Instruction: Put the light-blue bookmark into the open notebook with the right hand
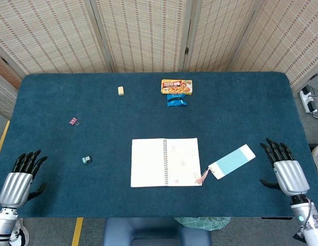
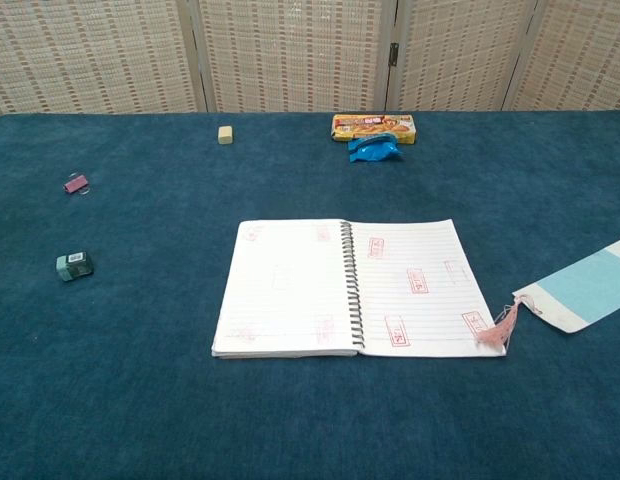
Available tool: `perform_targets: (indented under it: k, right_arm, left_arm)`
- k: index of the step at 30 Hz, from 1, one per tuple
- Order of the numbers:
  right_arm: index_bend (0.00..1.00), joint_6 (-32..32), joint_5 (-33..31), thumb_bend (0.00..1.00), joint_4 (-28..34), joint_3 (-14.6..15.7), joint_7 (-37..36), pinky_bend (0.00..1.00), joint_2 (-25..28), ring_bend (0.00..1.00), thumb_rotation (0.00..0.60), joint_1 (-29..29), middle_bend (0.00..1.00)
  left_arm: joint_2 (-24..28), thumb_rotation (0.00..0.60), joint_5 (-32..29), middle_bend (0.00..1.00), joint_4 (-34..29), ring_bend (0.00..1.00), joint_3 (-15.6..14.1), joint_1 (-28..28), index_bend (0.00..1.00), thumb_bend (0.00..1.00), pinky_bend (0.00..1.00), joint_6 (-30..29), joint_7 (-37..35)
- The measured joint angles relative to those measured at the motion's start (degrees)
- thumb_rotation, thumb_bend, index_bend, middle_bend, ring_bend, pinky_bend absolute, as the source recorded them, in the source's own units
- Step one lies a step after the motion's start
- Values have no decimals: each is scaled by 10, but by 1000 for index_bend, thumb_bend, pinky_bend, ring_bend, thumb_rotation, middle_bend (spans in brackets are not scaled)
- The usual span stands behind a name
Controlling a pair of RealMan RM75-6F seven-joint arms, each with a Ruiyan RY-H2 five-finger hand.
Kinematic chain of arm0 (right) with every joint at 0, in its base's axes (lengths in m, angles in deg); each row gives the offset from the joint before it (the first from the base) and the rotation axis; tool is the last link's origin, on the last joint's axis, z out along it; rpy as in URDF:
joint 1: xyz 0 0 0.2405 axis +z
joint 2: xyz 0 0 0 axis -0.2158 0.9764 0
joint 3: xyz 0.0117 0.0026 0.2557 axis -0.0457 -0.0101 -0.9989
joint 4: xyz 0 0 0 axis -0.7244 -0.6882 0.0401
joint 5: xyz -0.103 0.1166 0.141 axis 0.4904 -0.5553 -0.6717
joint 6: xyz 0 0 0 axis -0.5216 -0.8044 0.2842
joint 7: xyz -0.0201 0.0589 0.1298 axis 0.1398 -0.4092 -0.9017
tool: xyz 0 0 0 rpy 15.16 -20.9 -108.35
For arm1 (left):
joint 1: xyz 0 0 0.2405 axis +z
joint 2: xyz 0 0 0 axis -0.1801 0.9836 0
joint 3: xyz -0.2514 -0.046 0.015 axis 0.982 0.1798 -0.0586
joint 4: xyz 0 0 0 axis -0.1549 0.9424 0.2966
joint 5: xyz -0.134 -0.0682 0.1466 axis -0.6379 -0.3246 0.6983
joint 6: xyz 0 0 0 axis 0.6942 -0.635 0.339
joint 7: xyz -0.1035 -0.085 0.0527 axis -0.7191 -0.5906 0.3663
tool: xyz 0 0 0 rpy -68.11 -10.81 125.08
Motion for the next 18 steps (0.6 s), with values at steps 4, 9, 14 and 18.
perform_targets:
  k: [4,9,14,18]
  right_arm:
    - [0,-1,5,29,-6,0,-5,0,-3,0,600,1,0]
    - [0,12,4,52,-10,1,-4,0,-5,0,600,8,0]
    - [119,51,10,93,-12,1,-5,0,1,0,600,32,0]
    - [232,119,15,107,-18,1,-2,0,11,0,600,73,0]
  left_arm:
    - [0,600,0,74,-1,0,-1,0,180,331,0,1,0]
    - [3,600,1,74,-2,0,-1,2,179,331,0,-2,-5]
    - [4,600,-4,74,-1,0,0,0,180,332,0,4,-13]
    - [3,600,-3,75,0,0,-1,-2,179,331,0,6,-10]
